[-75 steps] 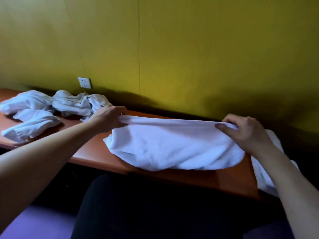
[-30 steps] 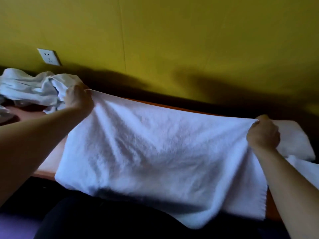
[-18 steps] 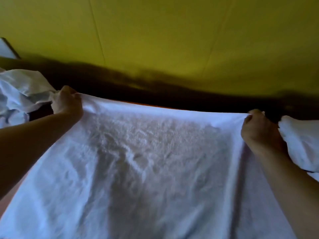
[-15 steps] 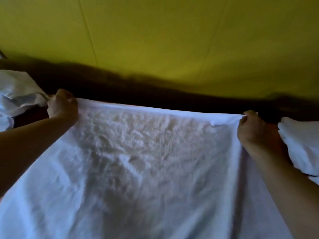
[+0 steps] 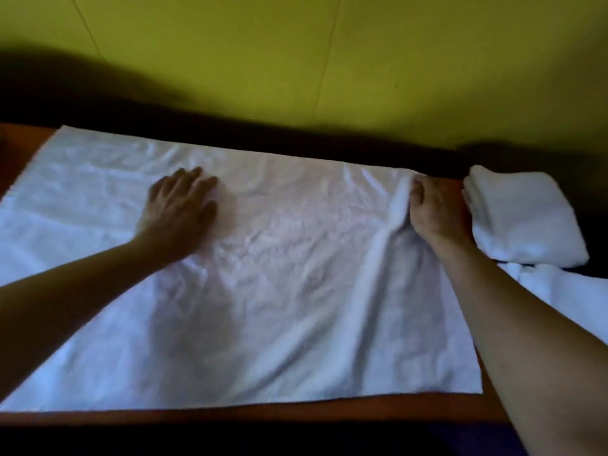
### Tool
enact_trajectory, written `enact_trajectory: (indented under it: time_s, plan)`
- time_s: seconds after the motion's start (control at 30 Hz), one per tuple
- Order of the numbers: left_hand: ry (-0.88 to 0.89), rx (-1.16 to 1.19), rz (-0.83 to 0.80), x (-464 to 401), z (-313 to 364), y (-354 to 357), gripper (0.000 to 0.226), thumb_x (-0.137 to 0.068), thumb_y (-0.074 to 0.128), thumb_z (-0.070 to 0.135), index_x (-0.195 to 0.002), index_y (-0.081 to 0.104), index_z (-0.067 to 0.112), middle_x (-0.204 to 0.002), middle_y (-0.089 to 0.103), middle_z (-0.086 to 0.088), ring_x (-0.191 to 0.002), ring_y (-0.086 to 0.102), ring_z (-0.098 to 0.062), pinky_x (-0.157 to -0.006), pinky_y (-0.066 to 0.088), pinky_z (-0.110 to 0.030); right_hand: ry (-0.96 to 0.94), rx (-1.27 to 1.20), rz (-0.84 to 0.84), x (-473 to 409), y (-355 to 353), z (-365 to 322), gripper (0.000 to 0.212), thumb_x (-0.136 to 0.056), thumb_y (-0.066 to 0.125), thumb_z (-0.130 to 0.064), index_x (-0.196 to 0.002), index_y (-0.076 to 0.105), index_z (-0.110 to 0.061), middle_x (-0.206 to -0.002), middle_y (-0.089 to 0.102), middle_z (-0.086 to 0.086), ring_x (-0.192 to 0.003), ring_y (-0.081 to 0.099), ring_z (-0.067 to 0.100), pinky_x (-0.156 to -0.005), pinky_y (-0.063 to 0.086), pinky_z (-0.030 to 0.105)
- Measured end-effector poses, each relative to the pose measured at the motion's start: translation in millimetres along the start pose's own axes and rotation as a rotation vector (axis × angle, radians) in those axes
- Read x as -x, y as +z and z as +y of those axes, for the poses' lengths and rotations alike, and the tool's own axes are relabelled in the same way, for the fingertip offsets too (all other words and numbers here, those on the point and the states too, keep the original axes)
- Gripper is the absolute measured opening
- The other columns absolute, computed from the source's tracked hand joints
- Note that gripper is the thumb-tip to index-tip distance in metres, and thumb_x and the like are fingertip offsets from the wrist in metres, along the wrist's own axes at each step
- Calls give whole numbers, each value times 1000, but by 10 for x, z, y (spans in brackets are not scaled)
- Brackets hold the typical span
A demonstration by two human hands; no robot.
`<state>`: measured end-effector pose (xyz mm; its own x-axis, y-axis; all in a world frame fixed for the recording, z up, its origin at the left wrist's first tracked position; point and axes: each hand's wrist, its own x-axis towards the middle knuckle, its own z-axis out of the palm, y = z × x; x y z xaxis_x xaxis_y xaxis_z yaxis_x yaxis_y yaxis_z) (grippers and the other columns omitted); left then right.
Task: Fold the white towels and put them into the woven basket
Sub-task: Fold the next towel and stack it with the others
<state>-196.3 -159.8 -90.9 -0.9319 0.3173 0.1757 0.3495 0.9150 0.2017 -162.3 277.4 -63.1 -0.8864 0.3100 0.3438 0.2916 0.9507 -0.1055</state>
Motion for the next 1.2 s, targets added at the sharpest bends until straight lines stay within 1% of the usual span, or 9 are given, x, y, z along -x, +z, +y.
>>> enact_trajectory:
  time_s: [0.17, 0.33, 0.47, 0.57, 0.63, 0.8, 0.9, 1.1, 1.2]
  plan:
    - [408, 126, 10, 473, 1404, 204, 52, -98, 38, 37, -138, 58, 11, -144, 55, -18, -131, 52, -41, -112, 33, -50, -28, 43, -216, -15, 77, 294, 46, -96, 47, -34, -141, 55, -23, -130, 58, 23, -116, 53, 45, -93, 46, 49]
    - [844, 188, -57, 873, 2716, 196, 40, -95, 52, 44, -116, 66, 13, -135, 59, -16, -114, 55, -37, -102, 40, -45, 126, -135, -288, -107, -64, 277, 35, -80, 65, -30, -110, 70, -12, -109, 70, 17, -104, 64, 38, -81, 49, 37]
    - [871, 78, -186, 978, 3197, 239, 48, -89, 55, 59, -105, 62, 15, -108, 56, -9, -90, 50, -28, -80, 40, -40, 438, -305, -344, -200, -93, 280, 49, -75, 79, -33, -114, 67, -5, -118, 69, 15, -109, 67, 31, -76, 47, 31]
    - [855, 65, -144, 1002, 3264, 337, 24, -93, 53, 39, -105, 62, 20, -100, 58, -6, -81, 54, -25, -70, 42, -36, 518, -308, -348, -250, -82, 286, 51, -78, 77, -38, -115, 66, -5, -118, 69, 11, -108, 68, 27, -74, 48, 29]
    - [860, 79, -127, 1012, 3265, 347, 17, -93, 51, 28, -101, 64, 20, -94, 60, -4, -74, 55, -23, -64, 42, -34, 508, -294, -316, -248, -60, 279, 63, -77, 71, -51, -119, 64, -4, -123, 67, 13, -113, 66, 30, -85, 54, 35]
    - [656, 347, -223, 1087, 3278, 116, 21, -93, 41, 13, -113, 46, 10, -95, 57, -12, -75, 57, -33, -58, 44, -42, 471, -359, -396, -175, -159, 300, 51, -91, 63, -35, -131, 58, -4, -135, 59, 18, -123, 58, 34, -92, 47, 34]
    - [450, 545, -295, 1196, 3337, -102, 24, -91, 50, 3, -112, 42, 9, -100, 52, -13, -80, 55, -36, -62, 40, -46, 493, -415, -382, -161, -294, 464, 48, -93, 56, -30, -129, 60, 1, -132, 60, 24, -123, 58, 39, -95, 47, 37]
    - [61, 921, -197, 1371, 3457, -560, 19, -97, 52, 25, -95, 34, 21, -79, 48, 9, -67, 46, -13, -59, 32, -28, 865, -961, -510, -51, -768, 776, 49, -71, 73, -26, -116, 68, -6, -108, 71, 13, -86, 68, 29, -75, 55, 38]
    - [-125, 1013, -128, 1416, 3495, -789, 24, -96, 49, 38, -84, 32, 24, -66, 48, 5, -64, 49, -22, -58, 36, -36, 852, -1112, -536, -66, -1011, 668, 13, -87, 68, -26, -94, 67, -15, -91, 68, 6, -70, 64, 19, -61, 50, 28]
